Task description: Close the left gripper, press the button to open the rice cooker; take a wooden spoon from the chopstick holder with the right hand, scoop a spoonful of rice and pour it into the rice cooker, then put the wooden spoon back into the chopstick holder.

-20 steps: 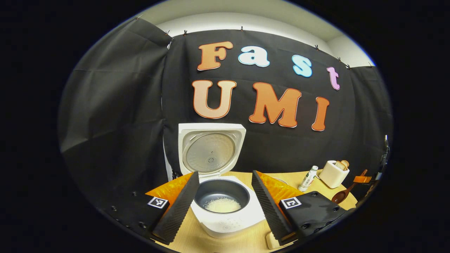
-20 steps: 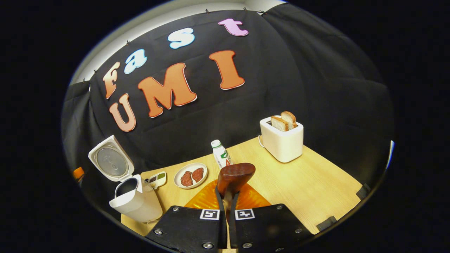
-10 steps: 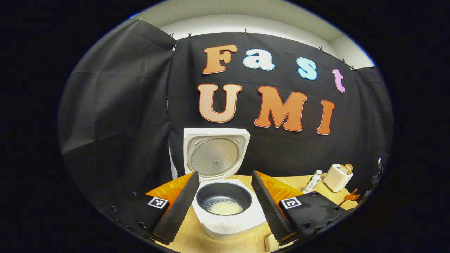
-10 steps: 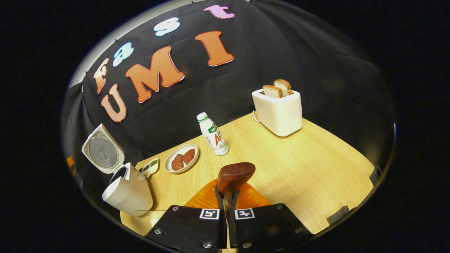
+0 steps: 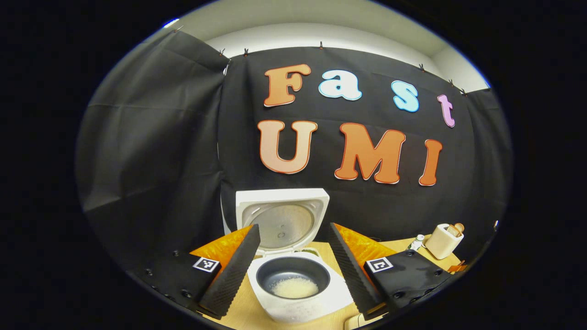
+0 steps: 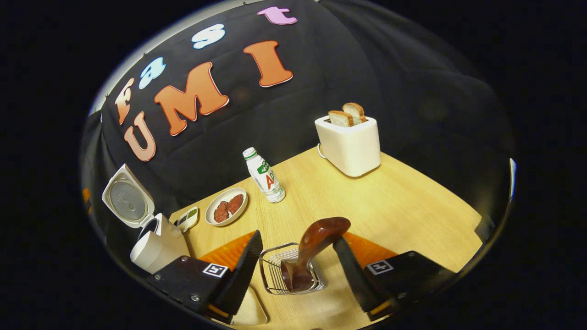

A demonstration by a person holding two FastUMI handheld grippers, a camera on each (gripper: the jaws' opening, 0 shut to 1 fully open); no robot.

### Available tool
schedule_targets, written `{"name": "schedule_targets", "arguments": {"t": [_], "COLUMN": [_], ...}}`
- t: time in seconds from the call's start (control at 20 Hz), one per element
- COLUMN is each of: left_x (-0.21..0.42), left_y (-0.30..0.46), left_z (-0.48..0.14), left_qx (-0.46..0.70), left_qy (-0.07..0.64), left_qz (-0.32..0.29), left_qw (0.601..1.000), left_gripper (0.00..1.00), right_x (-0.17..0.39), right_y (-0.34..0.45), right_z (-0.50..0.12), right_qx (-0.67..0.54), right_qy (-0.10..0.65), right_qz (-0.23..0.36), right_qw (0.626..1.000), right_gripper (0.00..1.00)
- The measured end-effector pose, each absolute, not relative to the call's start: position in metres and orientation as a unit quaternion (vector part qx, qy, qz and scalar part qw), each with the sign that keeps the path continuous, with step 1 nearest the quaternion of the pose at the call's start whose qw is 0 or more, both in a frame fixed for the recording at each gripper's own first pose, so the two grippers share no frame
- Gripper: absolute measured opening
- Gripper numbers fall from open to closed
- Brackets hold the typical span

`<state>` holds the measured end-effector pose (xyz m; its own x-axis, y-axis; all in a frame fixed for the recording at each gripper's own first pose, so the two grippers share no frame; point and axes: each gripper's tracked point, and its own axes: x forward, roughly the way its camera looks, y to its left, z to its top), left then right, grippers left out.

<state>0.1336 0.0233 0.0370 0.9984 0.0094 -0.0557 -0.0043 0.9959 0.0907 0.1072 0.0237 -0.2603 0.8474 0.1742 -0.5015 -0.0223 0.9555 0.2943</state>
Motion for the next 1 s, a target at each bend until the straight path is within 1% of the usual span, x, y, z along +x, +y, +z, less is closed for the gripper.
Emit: {"name": "schedule_targets", "arguments": {"t": [0.05,0.25,0.35,0.4,0.55,0.75,0.9,1.0], "left_x": [0.141,0.176,0.202,0.214,0.255,0.309,0.34,0.356], "left_y": [0.02,0.007,0.004,0.004,0.008,0.021,0.036,0.038], "left_z": [0.047,0.09,0.102,0.103,0.102,0.095,0.093,0.077], "left_qx": [0.057,0.067,0.065,0.068,0.071,0.035,0.057,0.058], "left_qy": [0.02,-0.016,-0.017,-0.015,0.008,0.04,0.053,0.077], "left_qz": [0.005,0.001,0.002,0.001,0.003,0.007,0.026,0.026], "left_qw": [0.998,0.998,0.998,0.998,0.997,0.999,0.997,0.995], "left_gripper": [1.0,1.0,1.0,0.99,1.0,1.0,1.0,1.0], "right_x": [0.103,0.091,0.084,0.081,0.072,0.064,0.06,0.058], "right_y": [0.021,0.005,-0.008,-0.014,-0.029,-0.046,-0.057,-0.059], "right_z": [-0.257,-0.233,-0.219,-0.211,-0.188,-0.167,-0.156,-0.151], "right_qx": [0.132,0.104,0.1,0.102,0.115,0.124,0.107,0.104], "right_qy": [0.27,0.252,0.24,0.234,0.213,0.191,0.181,0.177], "right_qz": [0.046,0.024,0.01,0.003,-0.021,-0.051,-0.071,-0.078], "right_qw": [0.953,0.962,0.965,0.967,0.97,0.972,0.975,0.976], "right_gripper": [0.95,0.95,0.95,0.95,0.95,0.95,0.95,0.95]}}
